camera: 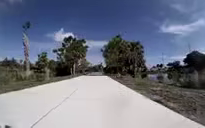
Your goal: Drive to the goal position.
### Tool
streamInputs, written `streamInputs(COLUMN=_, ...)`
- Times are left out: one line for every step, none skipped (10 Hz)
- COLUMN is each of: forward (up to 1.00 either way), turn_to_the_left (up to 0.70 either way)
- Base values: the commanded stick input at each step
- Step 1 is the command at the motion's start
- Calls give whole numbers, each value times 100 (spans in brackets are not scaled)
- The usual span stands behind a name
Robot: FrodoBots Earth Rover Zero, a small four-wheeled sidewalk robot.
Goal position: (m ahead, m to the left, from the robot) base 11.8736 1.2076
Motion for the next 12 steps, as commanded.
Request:
streamInputs(forward=85, turn_to_the_left=0)
streamInputs(forward=85, turn_to_the_left=0)
streamInputs(forward=85, turn_to_the_left=0)
streamInputs(forward=85, turn_to_the_left=0)
streamInputs(forward=85, turn_to_the_left=0)
streamInputs(forward=85, turn_to_the_left=0)
streamInputs(forward=85, turn_to_the_left=0)
streamInputs(forward=85, turn_to_the_left=0)
streamInputs(forward=85, turn_to_the_left=0)
streamInputs(forward=85, turn_to_the_left=0)
streamInputs(forward=85, turn_to_the_left=0)
streamInputs(forward=85, turn_to_the_left=0)
